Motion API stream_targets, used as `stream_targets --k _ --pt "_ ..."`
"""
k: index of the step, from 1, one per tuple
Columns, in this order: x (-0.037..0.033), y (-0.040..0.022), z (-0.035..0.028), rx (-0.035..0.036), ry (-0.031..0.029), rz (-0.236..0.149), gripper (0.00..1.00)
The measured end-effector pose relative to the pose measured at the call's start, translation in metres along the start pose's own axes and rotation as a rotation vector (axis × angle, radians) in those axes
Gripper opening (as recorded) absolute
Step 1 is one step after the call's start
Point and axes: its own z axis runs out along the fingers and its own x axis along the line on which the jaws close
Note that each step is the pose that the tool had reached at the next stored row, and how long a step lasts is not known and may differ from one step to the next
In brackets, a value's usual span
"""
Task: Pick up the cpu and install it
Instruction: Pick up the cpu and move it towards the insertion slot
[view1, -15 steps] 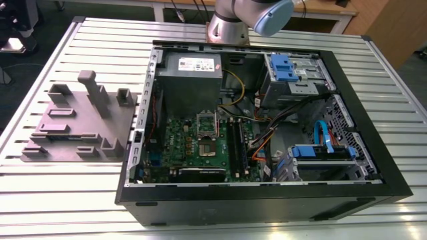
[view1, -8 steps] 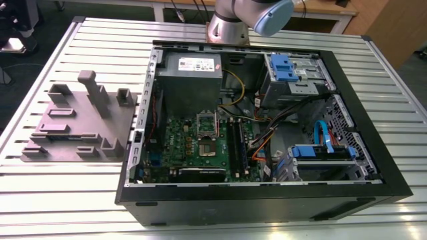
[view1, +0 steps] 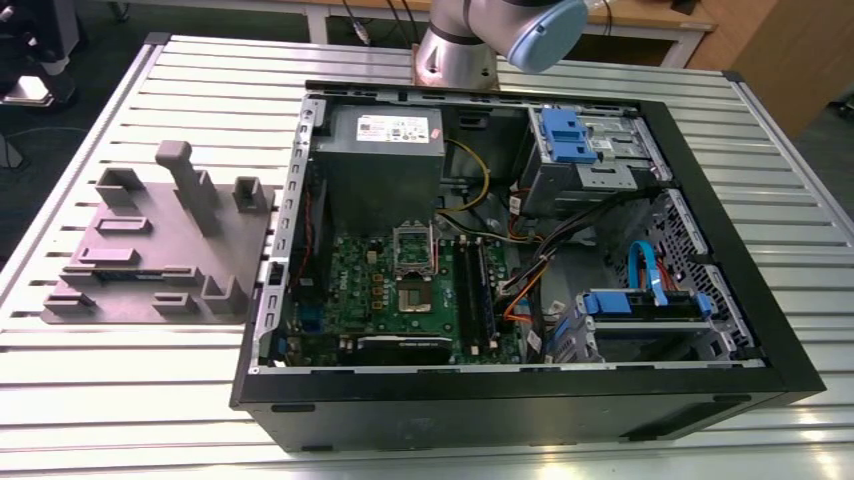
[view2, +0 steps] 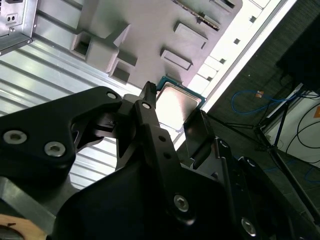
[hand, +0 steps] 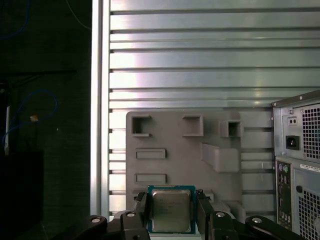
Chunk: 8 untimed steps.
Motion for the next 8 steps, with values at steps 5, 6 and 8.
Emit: stream_targets --k 5,6,8 --pt "-0.0005 0.0000 0.0000 0.0000 0.0000 0.000 0.47" --pt "-0.0007 0.0000 0.0000 0.0000 0.0001 0.000 0.47" --pt "-0.0010 0.0000 0.0000 0.0000 0.0000 0.000 0.47"
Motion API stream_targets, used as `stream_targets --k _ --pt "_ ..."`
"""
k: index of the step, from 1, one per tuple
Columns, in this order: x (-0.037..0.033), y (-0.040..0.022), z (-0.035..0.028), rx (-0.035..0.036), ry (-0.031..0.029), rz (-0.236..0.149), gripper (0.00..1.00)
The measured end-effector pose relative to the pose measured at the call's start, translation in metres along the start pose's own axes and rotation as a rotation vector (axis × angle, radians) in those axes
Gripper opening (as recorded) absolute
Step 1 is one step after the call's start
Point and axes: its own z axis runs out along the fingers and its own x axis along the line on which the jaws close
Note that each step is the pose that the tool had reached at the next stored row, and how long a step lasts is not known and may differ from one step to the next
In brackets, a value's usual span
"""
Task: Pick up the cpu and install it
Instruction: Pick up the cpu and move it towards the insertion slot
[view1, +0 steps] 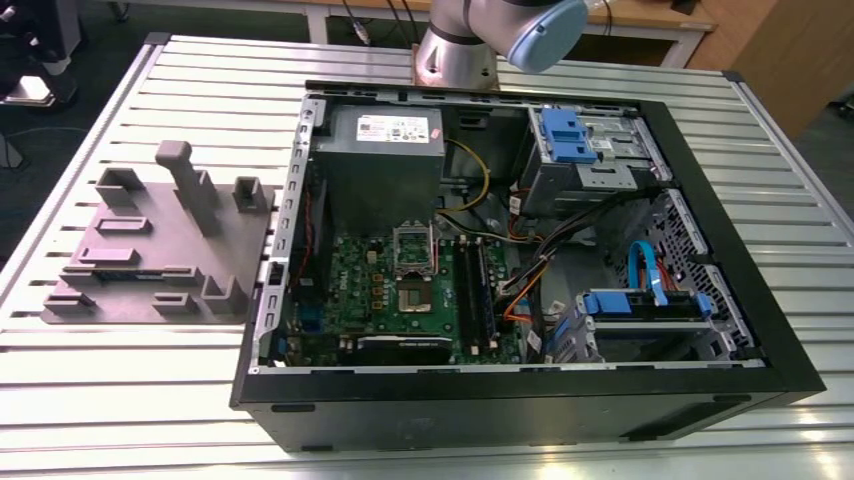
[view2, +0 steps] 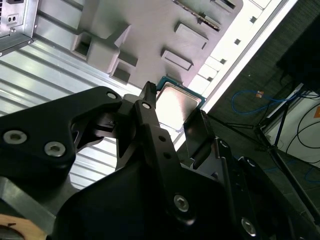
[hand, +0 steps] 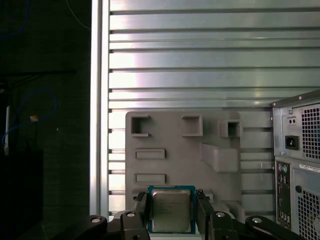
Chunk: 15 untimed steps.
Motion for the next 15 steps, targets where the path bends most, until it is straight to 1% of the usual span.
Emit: stream_targets --k 15 --pt "-0.0037 0.0001 -0.0001 -0.0001 0.0000 0.000 0.47"
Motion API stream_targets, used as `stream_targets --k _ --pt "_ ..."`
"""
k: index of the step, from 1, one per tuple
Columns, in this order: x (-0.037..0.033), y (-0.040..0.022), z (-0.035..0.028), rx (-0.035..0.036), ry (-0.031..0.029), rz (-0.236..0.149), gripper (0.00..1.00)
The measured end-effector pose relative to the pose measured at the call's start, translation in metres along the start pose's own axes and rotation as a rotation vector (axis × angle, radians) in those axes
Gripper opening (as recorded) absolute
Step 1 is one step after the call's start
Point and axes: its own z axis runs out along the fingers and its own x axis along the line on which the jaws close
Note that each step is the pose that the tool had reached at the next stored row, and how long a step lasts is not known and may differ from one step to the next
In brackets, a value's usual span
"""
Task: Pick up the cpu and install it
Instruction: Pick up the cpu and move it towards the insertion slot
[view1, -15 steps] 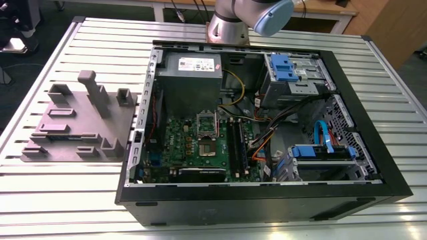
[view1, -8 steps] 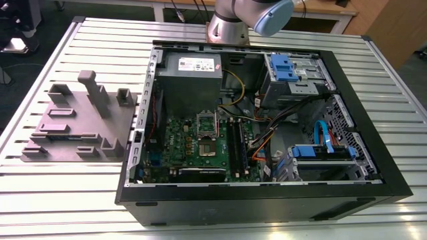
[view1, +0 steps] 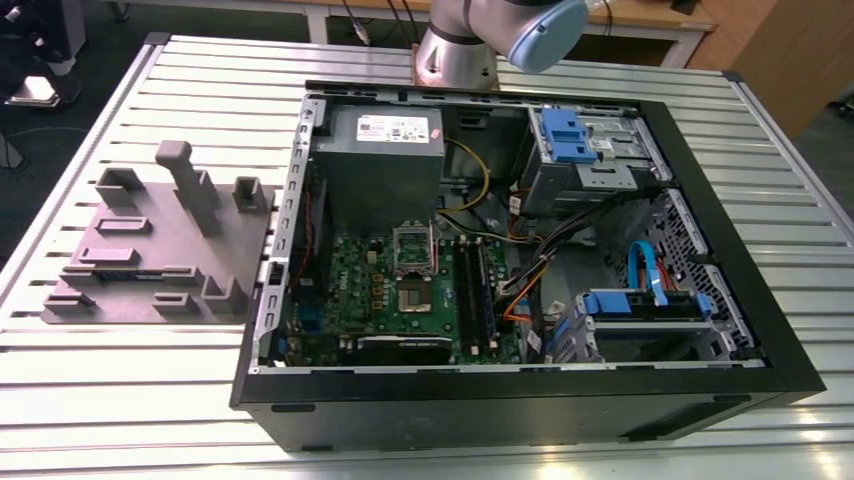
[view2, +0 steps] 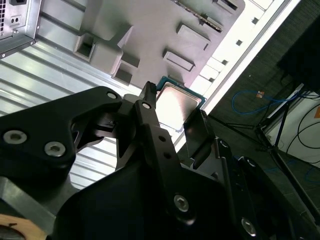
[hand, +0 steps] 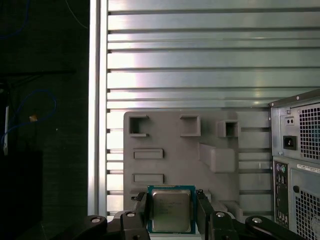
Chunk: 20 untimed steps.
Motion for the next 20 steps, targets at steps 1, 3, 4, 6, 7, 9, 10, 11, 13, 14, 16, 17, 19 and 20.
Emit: stream_targets --k 1,3,4,6,7,9,10,11,13,14,16,17,19,20 --pt "-0.0004 0.0000 -0.0001 0.0000 0.0001 0.000 0.47" --pt "-0.0008 0.0000 0.0000 0.0000 0.0000 0.000 0.47" --pt "-0.0009 0.0000 0.0000 -0.0001 -0.0001 0.000 0.47" --pt "-0.0012 0.0000 0.0000 -0.0001 0.0000 0.000 0.47" --pt "-0.0014 0.0000 -0.0001 0.0000 0.0000 0.000 0.47" --pt "-0.0031 0.0001 -0.0001 0.0000 0.0000 0.000 0.47" --pt "-0.0031 0.0001 -0.0001 -0.0001 0.0000 0.000 0.47" --pt "-0.0033 0.0001 -0.0001 0.0000 0.0000 0.000 0.47" --pt "-0.0037 0.0001 -0.0001 0.0000 0.0000 0.000 0.47" --pt "-0.0039 0.0001 -0.0001 0.0000 0.0001 0.000 0.47" --pt "-0.0044 0.0001 0.0000 -0.0001 -0.0001 0.000 0.47" --pt "-0.0046 0.0001 -0.0001 -0.0001 -0.0001 0.000 0.47" --pt "-0.0066 0.0002 -0.0001 -0.0001 0.0000 0.000 0.47" --pt "-0.0068 0.0002 -0.0001 -0.0001 -0.0001 0.000 0.47"
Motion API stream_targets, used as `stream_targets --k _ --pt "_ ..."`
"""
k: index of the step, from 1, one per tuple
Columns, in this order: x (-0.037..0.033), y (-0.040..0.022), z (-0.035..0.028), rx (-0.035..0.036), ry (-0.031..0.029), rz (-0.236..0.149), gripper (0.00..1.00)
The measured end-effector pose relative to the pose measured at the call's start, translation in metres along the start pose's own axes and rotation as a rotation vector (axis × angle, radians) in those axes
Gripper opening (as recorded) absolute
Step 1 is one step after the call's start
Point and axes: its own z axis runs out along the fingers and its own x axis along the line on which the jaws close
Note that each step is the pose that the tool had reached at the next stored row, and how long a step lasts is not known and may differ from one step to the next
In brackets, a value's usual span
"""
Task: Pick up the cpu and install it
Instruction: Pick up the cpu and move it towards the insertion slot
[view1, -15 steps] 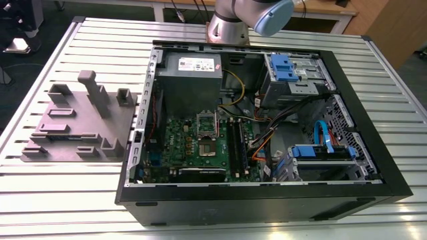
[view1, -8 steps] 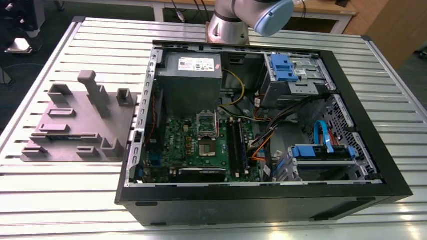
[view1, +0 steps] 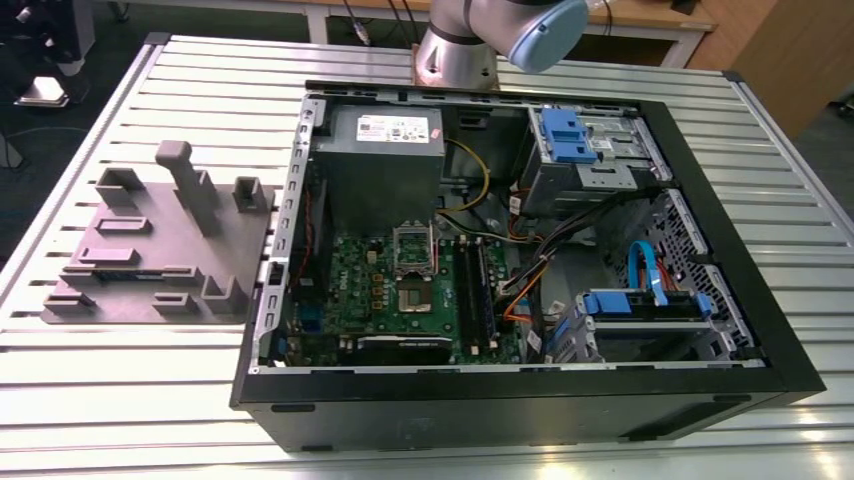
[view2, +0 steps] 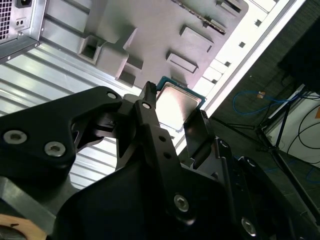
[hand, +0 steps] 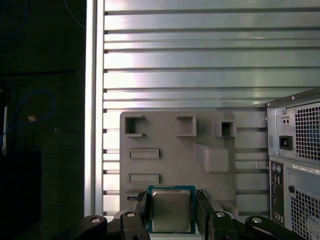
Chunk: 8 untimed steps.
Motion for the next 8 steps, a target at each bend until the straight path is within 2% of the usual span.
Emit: stream_targets --k 8 --pt "-0.0019 0.0001 -0.0001 0.0001 0.0001 0.000 0.47"
